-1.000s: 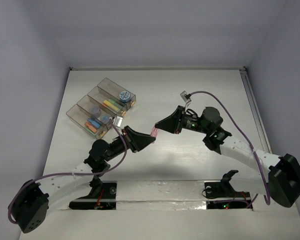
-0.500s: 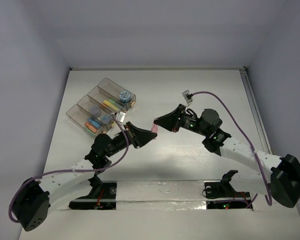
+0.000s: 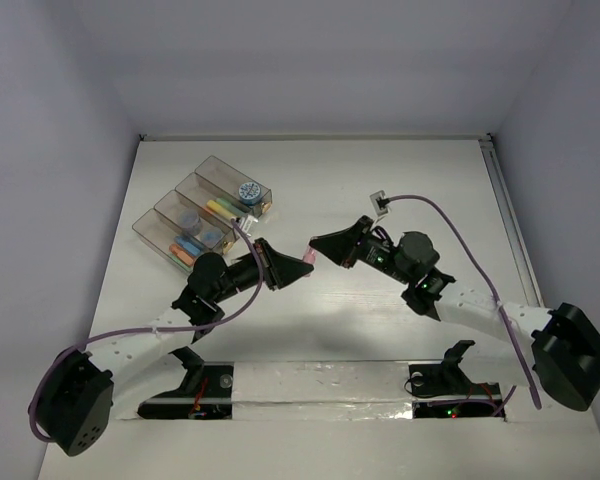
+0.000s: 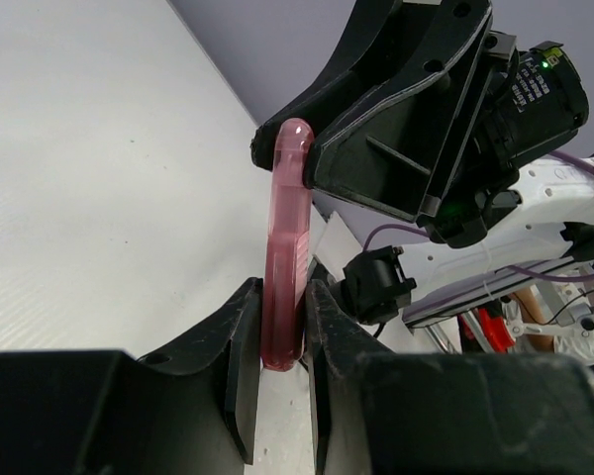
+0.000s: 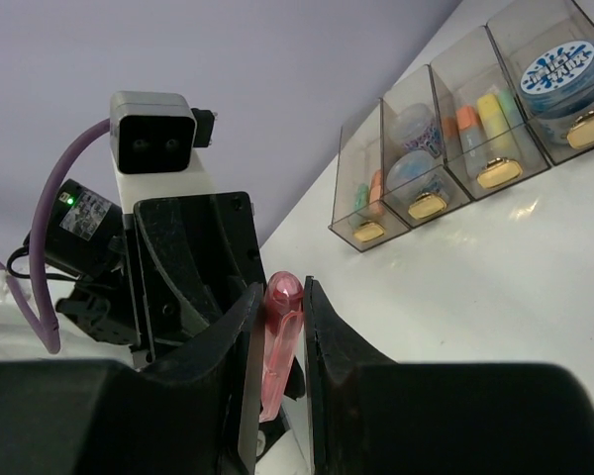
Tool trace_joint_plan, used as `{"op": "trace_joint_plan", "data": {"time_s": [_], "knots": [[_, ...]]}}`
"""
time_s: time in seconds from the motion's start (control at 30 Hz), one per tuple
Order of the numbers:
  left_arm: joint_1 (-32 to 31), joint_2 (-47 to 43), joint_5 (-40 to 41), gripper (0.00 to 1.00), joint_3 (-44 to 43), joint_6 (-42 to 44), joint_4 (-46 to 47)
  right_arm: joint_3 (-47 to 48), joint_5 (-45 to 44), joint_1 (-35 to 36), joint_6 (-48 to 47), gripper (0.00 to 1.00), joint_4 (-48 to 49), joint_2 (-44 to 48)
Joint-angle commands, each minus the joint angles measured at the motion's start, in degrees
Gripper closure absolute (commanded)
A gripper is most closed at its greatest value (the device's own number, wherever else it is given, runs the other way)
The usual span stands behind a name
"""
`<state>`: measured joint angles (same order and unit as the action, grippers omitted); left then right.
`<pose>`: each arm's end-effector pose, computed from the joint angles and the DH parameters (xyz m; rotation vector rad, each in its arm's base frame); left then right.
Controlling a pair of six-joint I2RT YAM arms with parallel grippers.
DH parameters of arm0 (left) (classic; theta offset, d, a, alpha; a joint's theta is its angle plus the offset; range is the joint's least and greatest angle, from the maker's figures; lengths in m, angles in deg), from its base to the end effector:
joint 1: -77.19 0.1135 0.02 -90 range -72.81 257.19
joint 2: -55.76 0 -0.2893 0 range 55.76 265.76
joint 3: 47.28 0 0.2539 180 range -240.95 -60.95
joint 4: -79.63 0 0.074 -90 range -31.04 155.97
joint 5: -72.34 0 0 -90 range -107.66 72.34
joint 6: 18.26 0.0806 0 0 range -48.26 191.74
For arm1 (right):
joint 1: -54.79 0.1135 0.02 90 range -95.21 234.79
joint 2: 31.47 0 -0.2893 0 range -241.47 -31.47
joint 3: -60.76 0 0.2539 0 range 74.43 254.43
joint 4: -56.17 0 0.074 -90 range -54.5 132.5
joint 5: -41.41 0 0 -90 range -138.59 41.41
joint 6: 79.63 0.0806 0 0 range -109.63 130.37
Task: Sort the stationery into containers
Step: Place the pen in the storage box.
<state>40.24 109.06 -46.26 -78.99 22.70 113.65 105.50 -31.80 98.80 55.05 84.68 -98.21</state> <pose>0.1563 -0.1658 0.2832 0.3158 1.5447 -1.5555 0.1934 0.2192 0.3013 -0.2587 1.6229 1.4411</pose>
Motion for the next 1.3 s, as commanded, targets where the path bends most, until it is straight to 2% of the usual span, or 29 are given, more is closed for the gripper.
{"op": "trace_joint_plan", "data": {"time_s": [0.0,0.13,0.23,0.3,0.4,0.43,0.5,0.53,0.63,0.73,0.87,1.07,1.2,1.27], "knots": [[2.41,-0.30,12.34,1.00,-7.62,-1.33,14.28,-3.03,16.34,7.76,-0.92,1.00,-8.43,-2.25],[2.41,-0.04,12.17,1.00,-5.87,-2.38,15.16,-2.51,12.22,7.76,-1.18,1.00,-10.61,0.02],[2.41,0.66,12.16,1.00,-3.85,-3.34,15.86,0.12,2.40,7.76,-1.27,1.00,-16.93,3.62],[2.41,0.58,12.34,1.00,-2.10,-3.61,15.86,1.44,-7.71,7.76,0.83,1.00,-20.35,6.69],[2.41,-0.65,14.53,1.00,-0.16,-3.26,13.77,2.06,-19.23,7.76,2.77,0.93,-23.53,10.04],[2.41,-1.70,16.19,1.00,0.02,-2.56,12.88,1.89,-20.82,7.76,2.77,0.88,-23.71,12.23],[2.93,-2.67,17.52,1.00,-0.06,-1.86,11.03,1.28,-22.95,7.76,3.12,0.71,-24.07,14.08],[2.94,-3.11,18.83,1.00,-0.24,-1.59,10.51,1.10,-23.12,7.76,3.13,0.54,-24.50,15.14],[3.46,-2.85,20.68,1.00,-1.64,-0.80,9.19,0.31,-23.13,7.76,3.39,0.35,-26.44,16.29],[5.73,-1.62,24.63,1.00,-2.96,-0.71,7.17,-2.41,-23.56,7.76,3.83,0.25,-26.61,18.48],[10.31,-1.00,27.27,1.00,-3.75,-1.76,4.45,-4.87,-25.31,7.76,2.95,0.21,-28.81,22.52],[17.86,-8.89,41.50,1.00,-3.58,-1.41,-12.41,-7.95,-28.57,7.76,0.32,0.21,-34.70,29.47],[24.79,-11.72,45.21,1.00,-3.67,-2.29,-26.01,-8.57,-28.66,7.76,-1.00,0.21,-37.15,31.23],[27.62,-11.81,44.33,1.00,-3.58,-1.68,-28.95,-8.40,-28.84,7.76,-1.62,0.19,-38.21,30.97]]}}
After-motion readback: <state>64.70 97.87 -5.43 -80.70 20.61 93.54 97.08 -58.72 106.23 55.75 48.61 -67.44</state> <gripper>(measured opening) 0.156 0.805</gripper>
